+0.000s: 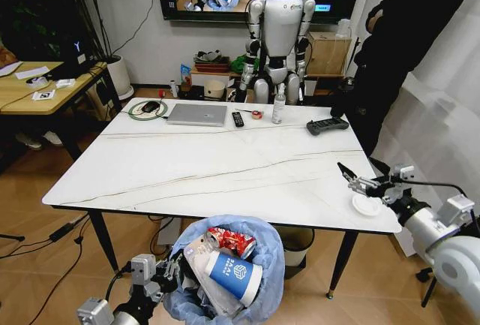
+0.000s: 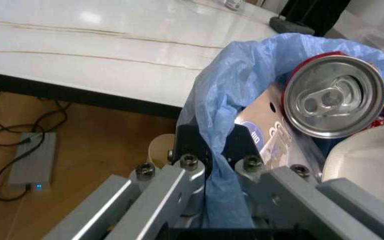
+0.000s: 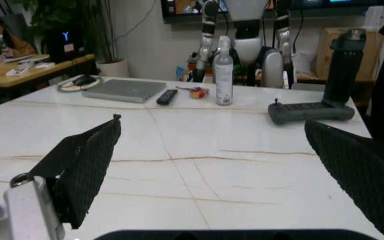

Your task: Pick up the trash bin and place the trash from the table into it.

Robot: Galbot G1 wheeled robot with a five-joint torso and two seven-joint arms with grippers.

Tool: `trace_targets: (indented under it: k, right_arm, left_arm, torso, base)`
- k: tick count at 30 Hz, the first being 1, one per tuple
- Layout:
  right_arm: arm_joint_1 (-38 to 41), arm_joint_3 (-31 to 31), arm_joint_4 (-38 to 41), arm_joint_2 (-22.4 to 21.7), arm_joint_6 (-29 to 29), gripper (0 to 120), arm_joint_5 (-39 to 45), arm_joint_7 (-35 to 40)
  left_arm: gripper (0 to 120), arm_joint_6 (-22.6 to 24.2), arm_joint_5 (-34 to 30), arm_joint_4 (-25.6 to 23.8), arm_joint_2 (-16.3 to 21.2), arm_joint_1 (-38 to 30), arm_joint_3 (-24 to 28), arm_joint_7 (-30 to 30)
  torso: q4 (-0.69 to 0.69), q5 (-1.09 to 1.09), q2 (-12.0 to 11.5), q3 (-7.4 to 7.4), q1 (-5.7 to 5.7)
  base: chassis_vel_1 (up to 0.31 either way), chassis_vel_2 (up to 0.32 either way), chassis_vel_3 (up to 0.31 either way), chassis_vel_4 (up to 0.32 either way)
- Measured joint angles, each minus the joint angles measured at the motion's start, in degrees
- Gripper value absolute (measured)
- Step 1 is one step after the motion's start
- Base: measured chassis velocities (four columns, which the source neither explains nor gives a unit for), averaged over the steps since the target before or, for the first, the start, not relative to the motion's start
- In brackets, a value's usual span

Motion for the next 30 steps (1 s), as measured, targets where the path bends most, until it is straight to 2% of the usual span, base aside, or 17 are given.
trace_targets:
  k: [6, 15, 30]
  right_arm:
    - [-0.3, -0.95, -1.29, -0.54, -0.16, 100, -0.53, 0.01]
    - [0.08, -4.13, -3.97, -4.81, -1.13, 100, 1.54, 0.83]
    - [5.32, -10.13, -7.47, -7.9, -7.09, 100, 8.81, 8.74]
  left_arm:
    - [0, 0.03, 0.01, -0.1, 0.04, -0.18, 0.06, 0.0]
    - [0, 0.19, -0.45, -0.54, -0.15, -0.89, -0.42, -0.03]
    - [0, 0.38, -0.88, -0.61, -1.29, -1.59, -0.7, -0.18]
  torso:
    - [0.0, 0.02, 0.0, 0.0, 0.01]
    - [0.0, 0.01, 0.0, 0.0, 0.01]
    - [0.0, 0.02, 0.0, 0.01, 0.01]
  base:
    - [0.0, 0.0, 0.0, 0.0]
    - [0.0, 0.0, 0.0, 0.0]
    - [0.0, 0.0, 0.0, 0.0]
